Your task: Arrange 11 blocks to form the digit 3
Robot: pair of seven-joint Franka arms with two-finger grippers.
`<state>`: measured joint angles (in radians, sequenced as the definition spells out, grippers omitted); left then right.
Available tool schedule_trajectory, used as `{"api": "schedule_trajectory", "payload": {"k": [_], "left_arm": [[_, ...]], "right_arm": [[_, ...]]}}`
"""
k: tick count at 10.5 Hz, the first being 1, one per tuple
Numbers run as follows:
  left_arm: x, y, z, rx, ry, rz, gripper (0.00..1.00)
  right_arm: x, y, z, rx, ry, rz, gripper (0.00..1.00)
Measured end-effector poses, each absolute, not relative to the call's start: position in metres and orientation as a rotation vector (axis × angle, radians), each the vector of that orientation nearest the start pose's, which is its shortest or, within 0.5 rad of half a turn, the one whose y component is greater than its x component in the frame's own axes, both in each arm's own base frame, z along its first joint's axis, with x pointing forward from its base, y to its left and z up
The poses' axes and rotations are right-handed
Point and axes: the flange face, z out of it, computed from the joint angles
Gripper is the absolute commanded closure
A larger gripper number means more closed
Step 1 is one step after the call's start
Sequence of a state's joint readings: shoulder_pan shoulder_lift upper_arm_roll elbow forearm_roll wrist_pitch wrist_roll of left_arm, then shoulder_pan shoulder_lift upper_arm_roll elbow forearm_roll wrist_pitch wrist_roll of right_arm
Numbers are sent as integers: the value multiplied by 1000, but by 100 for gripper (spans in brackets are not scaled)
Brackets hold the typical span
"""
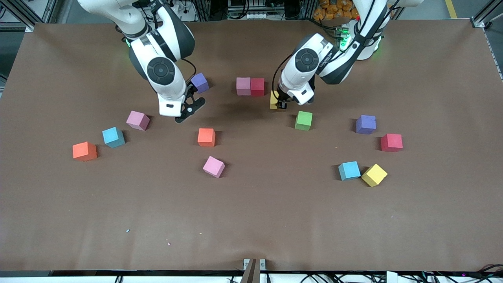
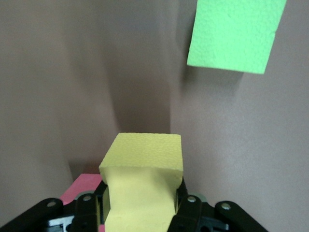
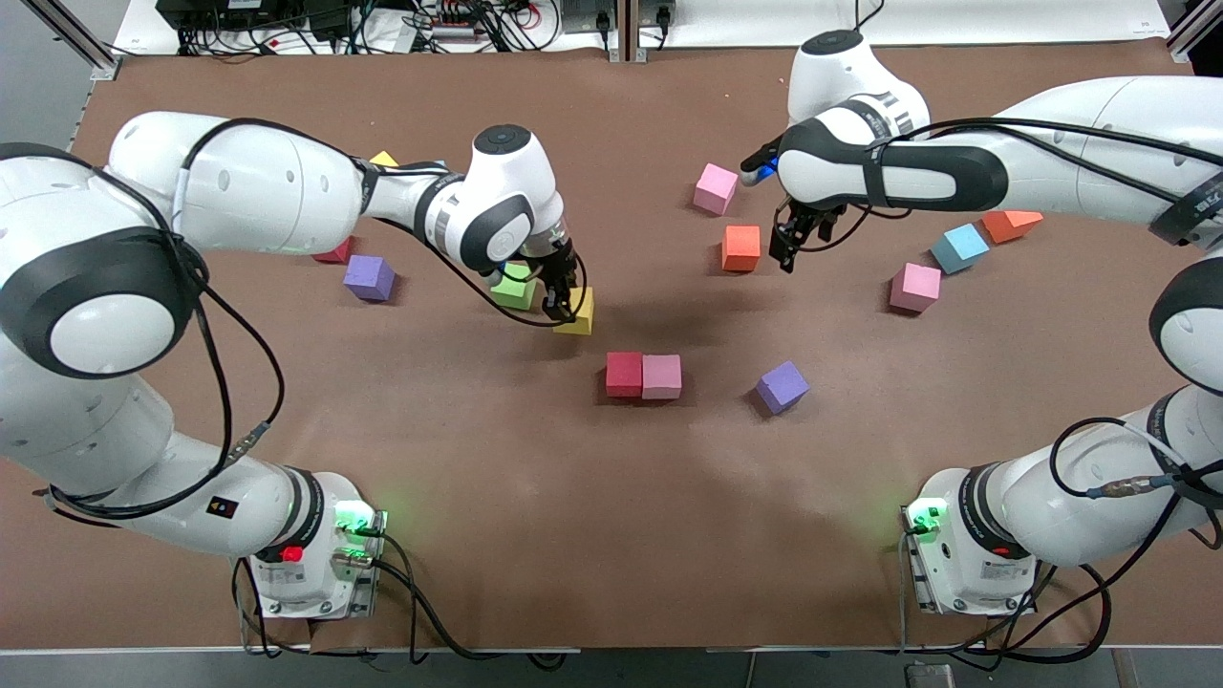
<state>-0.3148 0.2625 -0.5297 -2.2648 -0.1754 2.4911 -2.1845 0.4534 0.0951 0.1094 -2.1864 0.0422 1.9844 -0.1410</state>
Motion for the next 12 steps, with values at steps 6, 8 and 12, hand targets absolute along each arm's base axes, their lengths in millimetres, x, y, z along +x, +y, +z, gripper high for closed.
{"api": "schedule_trajectory", "payload": {"k": [6,8,12], "left_arm": [[349,-404,254,-2238,-2218,364,100],[345,-400,249,-2205,-2248,360,100],[333,-405,244,-2157,-2297,358,100]], "right_arm": [[446,306,320,-3040,-573,71,2],[456,309,305,-3057,-310,11,1],[490,314,275,-3046,31,-39,1]]}}
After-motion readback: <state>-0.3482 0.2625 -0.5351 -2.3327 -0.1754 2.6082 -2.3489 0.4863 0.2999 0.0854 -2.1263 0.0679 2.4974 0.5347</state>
